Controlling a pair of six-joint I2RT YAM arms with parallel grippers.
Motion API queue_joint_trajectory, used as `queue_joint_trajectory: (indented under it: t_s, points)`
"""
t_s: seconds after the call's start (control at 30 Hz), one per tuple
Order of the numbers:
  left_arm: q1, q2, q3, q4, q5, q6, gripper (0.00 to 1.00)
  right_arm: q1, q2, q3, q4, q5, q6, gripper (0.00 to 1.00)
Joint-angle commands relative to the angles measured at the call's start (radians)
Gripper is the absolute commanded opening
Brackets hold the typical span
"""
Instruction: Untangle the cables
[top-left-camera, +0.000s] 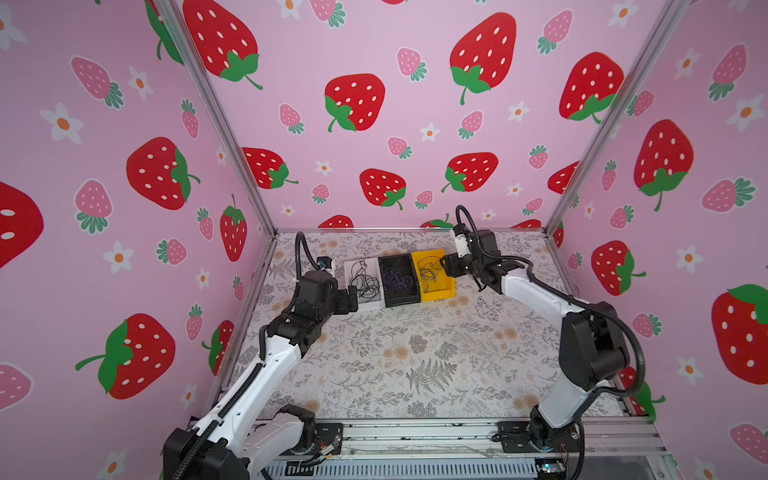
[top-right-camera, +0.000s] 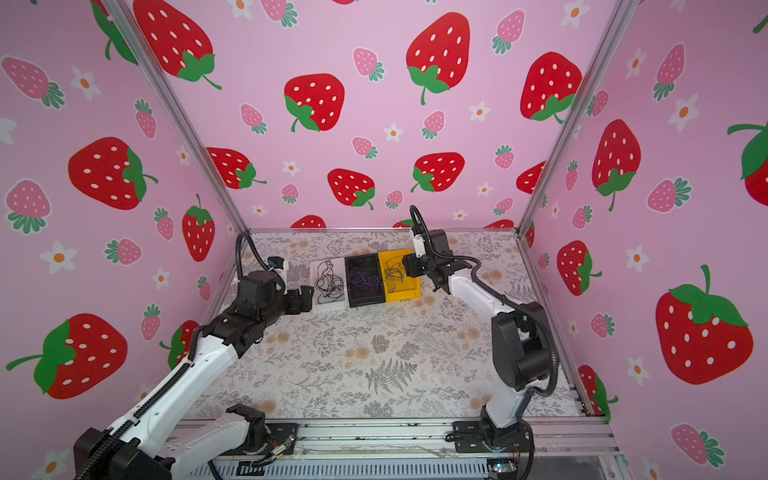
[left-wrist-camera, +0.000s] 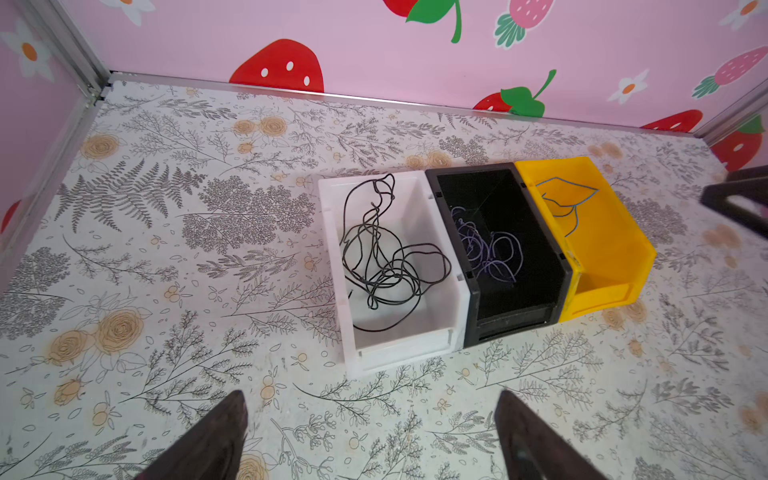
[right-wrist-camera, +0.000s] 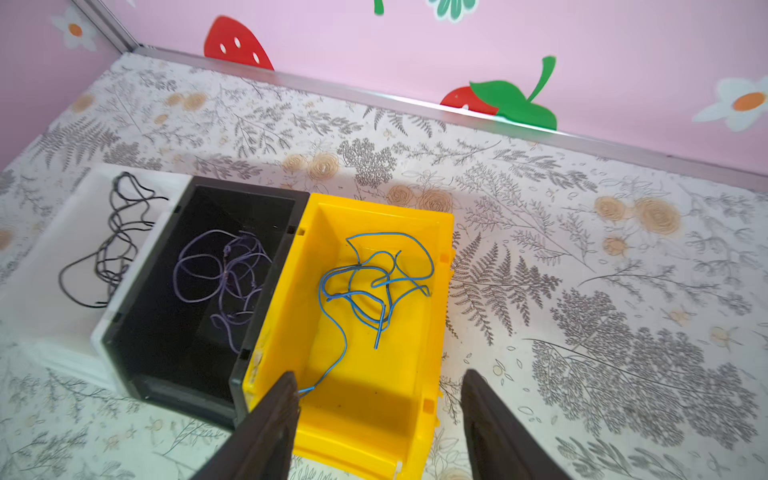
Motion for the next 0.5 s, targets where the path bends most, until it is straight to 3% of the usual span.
queue_joint_trajectory:
  t_s: [0.0,0.03,0.07,0.13,0.3,0.47]
  points:
    - [0.010,-0.043,-0.070,0.113,-0.098,0.065,0.98,-0.013,-0.103,-0.104,0.093,0.091,-0.100,0.75]
    - [0.015,-0.050,-0.098,0.149,-0.119,0.081,0.99,-0.018,-0.145,-0.155,0.133,0.128,-0.115,0.84]
    - [0.020,-0.055,-0.118,0.179,-0.129,0.099,0.99,-0.021,-0.183,-0.208,0.173,0.173,-0.115,1.00]
    - [0.027,-0.060,-0.168,0.250,-0.171,0.131,0.99,-0.042,-0.283,-0.348,0.291,0.306,-0.065,0.99]
    - [0.065,-0.046,-0.354,0.527,-0.323,0.142,0.99,-0.124,-0.490,-0.682,0.553,0.369,-0.003,0.99]
    - [0.107,0.103,-0.373,0.649,-0.347,0.150,1.00,-0.197,-0.415,-0.808,0.625,0.513,-0.029,0.99]
